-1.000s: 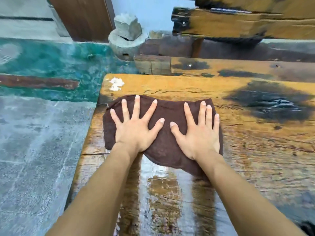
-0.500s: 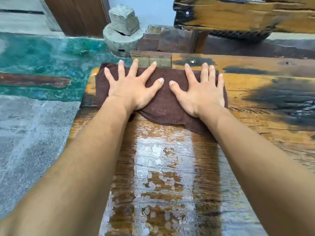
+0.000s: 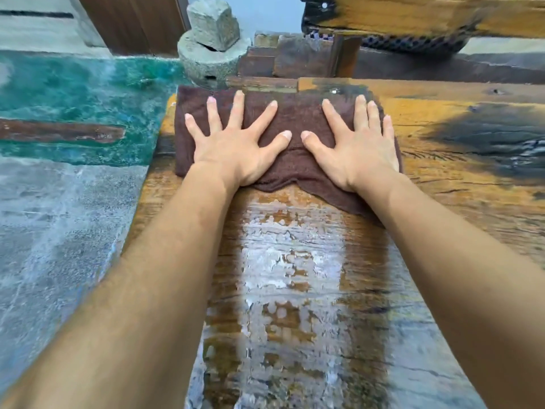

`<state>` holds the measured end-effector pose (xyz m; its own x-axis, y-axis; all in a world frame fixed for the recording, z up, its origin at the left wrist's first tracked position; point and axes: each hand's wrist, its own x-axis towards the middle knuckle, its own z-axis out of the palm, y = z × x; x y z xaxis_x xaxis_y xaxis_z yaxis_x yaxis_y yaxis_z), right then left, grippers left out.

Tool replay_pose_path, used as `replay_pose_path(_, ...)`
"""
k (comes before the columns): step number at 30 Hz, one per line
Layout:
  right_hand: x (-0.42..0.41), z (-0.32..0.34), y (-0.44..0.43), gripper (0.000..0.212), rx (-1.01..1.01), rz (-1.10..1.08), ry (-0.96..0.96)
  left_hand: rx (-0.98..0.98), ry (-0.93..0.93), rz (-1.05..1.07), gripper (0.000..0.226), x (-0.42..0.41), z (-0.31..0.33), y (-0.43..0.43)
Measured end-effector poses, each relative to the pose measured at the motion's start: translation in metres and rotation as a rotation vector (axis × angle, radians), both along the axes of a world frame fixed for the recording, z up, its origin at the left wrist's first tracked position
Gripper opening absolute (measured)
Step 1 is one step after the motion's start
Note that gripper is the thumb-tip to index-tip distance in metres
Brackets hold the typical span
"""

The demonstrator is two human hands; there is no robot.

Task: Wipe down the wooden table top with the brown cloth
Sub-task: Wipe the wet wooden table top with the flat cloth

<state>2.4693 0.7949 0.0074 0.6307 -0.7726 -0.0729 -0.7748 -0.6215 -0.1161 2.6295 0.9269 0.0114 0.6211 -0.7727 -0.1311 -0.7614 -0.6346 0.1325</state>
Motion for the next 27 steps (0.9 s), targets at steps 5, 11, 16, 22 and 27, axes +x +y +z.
replay_pose_path(5,-0.027,0.0,0.038,0.084,0.009,0.021,-0.012,0.022,0.022,-0.007,0.079,-0.025,0.0,0.041)
replay_pose_path(11,-0.07,-0.002,0.103,0.086,0.015,0.038,0.009,0.054,0.01,-0.028,0.096,-0.069,-0.002,0.108)
replay_pose_path(16,-0.112,-0.003,0.17,0.089,0.045,0.062,0.003,0.08,0.0,-0.014,0.096,-0.116,-0.004,0.178)
replay_pose_path(22,-0.163,-0.002,0.254,0.089,0.083,0.094,0.012,0.118,0.041,0.006,0.099,-0.169,-0.002,0.264)
replay_pose_path(27,-0.204,0.0,0.313,0.088,0.085,0.108,0.025,0.141,0.049,-0.003,0.1,-0.213,0.004,0.324)
